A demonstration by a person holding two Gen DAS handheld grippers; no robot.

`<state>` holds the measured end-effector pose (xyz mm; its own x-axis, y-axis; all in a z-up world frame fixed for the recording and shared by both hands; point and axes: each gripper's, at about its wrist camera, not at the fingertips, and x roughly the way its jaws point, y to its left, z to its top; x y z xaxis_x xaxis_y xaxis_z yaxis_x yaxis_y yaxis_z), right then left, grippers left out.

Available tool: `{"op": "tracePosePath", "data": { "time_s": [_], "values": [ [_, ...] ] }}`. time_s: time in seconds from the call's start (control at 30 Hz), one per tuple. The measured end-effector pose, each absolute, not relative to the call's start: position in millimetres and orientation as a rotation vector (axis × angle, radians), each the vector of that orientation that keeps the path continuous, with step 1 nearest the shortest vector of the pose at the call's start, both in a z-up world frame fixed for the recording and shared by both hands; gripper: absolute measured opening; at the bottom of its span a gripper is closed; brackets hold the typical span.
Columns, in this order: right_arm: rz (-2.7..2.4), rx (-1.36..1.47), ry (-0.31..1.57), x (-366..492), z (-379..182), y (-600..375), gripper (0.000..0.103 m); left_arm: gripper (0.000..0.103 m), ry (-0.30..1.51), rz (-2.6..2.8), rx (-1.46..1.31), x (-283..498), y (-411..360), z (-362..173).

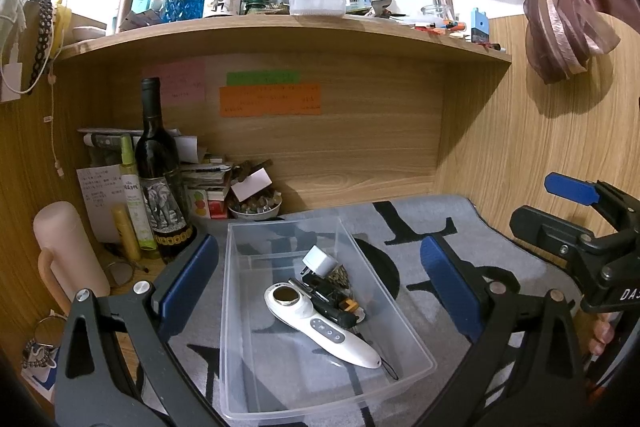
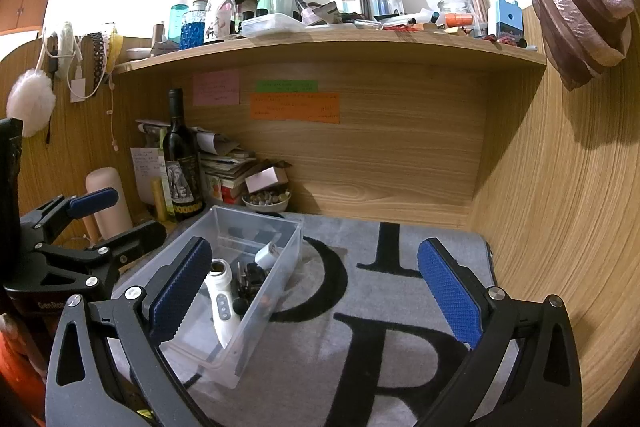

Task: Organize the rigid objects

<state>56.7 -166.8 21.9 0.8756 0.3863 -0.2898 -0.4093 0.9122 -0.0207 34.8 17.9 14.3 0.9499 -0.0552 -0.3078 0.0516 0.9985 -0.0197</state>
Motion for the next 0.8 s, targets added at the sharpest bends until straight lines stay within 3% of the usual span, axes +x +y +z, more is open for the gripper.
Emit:
{"op": "tracePosePath", "data": {
  "time_s": [0.8],
  "values": [
    [0.424, -0.09, 0.285, 59.8, 21.3, -165.4, 0.103, 0.102, 0.332, -0.105, -0.019, 35.1, 17.2, 15.5]
  ]
}}
